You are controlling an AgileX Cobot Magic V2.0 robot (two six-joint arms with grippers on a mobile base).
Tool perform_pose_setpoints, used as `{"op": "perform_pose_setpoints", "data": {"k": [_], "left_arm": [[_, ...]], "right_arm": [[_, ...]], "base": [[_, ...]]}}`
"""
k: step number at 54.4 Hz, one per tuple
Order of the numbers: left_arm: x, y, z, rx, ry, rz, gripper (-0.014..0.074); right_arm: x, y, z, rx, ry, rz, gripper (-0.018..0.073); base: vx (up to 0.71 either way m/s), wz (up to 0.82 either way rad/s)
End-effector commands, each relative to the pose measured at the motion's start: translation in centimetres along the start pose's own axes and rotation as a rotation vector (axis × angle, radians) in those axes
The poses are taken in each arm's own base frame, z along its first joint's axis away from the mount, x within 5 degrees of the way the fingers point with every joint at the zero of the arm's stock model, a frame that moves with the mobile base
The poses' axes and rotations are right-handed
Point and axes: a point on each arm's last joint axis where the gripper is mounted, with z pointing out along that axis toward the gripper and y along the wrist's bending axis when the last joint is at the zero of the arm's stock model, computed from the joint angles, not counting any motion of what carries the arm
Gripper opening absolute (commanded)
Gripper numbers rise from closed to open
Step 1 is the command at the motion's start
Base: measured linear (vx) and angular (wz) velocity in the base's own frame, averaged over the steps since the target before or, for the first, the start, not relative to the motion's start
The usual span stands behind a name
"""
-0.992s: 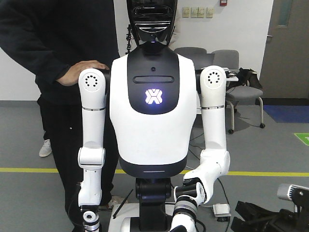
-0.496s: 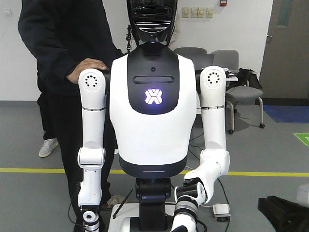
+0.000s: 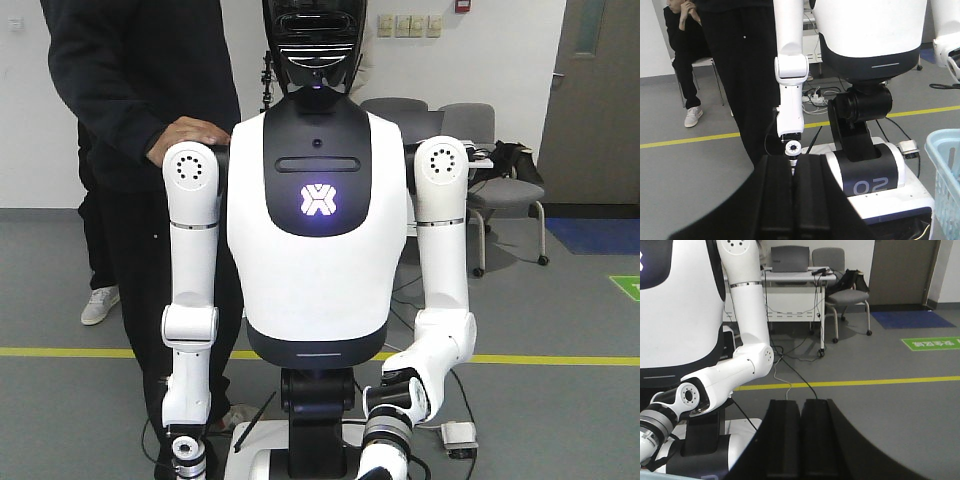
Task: Pick snacks and fruit into basket
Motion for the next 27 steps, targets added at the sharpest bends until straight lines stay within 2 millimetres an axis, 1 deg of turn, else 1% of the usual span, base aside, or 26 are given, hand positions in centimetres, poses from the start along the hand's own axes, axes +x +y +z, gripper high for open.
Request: {"op": "perform_pose_setpoints", "data": {"k": [1,4,10,18,22,27], "left_arm": [[-0.7,0.1,-0.1,-0.006,-0.091,-0.003,-0.0008],[-0.7,0.1,-0.1,-0.006,-0.091,-0.003,-0.0008],[-0.7,0.1,-0.1,-0.006,-0.091,-0.003,-0.0008],[-0.7,0.1,-0.1,-0.006,-0.091,-0.003,-0.0008],[-0.7,0.1,-0.1,-0.006,-0.091,-0.003,-0.0008],[-0.7,0.1,-0.1,-0.006,-0.09,-0.003,-0.0008]], "right_arm": [[0.1,0.0,-1.3,-0.01,-0.15,-0.002,-0.0008],[1.8,0.0,-1.9,-0.015,-0.183,-0.003,-0.0008],[4.5,0.1,-3.0,-0.024,-0.268,-0.021,-0.0008],[7.6,0.1,-3.6,-0.03,-0.332,-0.026,-0.0008],[9.0,0.0,-3.7,-0.029,-0.337,-0.021,-0.0008],[9.7,0.0,-3.4,-0.022,-0.26,-0.015,-0.0008]], "base": [[0.0,0.0],[0.0,0.0],[0.0,0.0],[0.0,0.0],[0.0,0.0],[0.0,0.0]]}}
